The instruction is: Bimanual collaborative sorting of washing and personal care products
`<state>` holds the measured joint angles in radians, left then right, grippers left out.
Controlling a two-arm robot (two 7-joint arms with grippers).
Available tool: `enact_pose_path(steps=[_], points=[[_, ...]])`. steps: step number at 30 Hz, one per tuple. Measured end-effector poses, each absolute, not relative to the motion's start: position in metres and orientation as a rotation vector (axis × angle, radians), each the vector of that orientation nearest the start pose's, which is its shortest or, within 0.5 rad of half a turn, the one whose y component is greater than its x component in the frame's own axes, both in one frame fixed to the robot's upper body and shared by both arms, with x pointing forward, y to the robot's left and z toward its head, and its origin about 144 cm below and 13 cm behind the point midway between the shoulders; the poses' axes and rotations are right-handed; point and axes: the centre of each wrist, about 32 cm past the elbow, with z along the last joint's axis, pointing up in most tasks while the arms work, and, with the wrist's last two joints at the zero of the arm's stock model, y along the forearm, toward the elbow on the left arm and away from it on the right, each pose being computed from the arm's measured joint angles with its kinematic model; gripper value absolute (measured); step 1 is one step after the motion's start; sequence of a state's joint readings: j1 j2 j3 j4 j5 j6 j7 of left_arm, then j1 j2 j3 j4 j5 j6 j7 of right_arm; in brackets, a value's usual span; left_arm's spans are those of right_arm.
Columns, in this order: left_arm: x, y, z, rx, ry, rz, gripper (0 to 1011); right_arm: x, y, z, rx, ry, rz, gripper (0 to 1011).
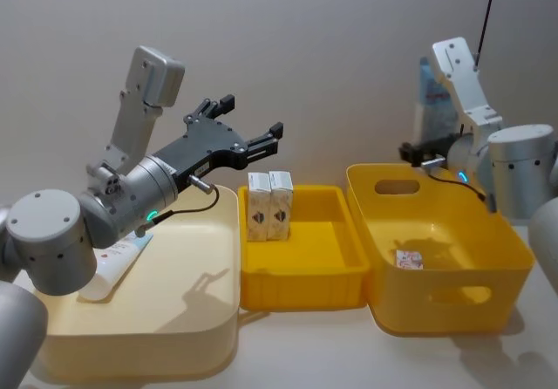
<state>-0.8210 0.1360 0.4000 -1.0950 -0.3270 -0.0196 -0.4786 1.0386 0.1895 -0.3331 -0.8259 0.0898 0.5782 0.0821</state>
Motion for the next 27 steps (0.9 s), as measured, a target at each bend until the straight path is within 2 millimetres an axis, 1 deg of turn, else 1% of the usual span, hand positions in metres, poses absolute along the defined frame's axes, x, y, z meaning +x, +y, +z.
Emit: enact_pose_path(steps=[5,17,20,21,22,23,24,25,26,27], points=[[0.646,0.176,1.326,-0.132,-0.265,0.800,997,0.697,-0.255,1.365,-0.538,0.054,-1.534,643],[0.646,0.176,1.326,-0.132,-0.265,0.800,1000,0.703,-0.261,1.364,-0.604,0.072,-1.595,648],[0.646,0.176,1.326,-0.132,-0.265,0.800,1000,0.704,-0.261,1.364,-0.615,0.074,-1.604,736],[0.646,0.176,1.326,-0.132,-0.265,0.800,1000,0.705,-0.262,1.363,-0.620,0.076,-1.608,736],[0.646,0.176,1.326,-0.132,-0.265,0.800,1000,0.705,-0.262,1.363,-0.622,0.076,-1.609,800],[0.646,0.176,1.326,-0.132,-0.265,0.800,997,0.705,-0.262,1.363,-0.623,0.077,-1.611,815],[0.646,0.176,1.326,-0.132,-0.265,0.800,1000,0.705,-0.262,1.363,-0.625,0.077,-1.612,866],[0.646,0.176,1.326,-0.132,-0.265,0.800,1000,0.705,-0.263,1.363,-0.628,0.078,-1.615,866],[0.646,0.176,1.326,-0.132,-0.265,0.800,999,0.705,-0.263,1.363,-0.630,0.078,-1.616,899],[0.646,0.176,1.326,-0.132,-0.265,0.800,1000,0.705,-0.263,1.362,-0.632,0.079,-1.617,910]])
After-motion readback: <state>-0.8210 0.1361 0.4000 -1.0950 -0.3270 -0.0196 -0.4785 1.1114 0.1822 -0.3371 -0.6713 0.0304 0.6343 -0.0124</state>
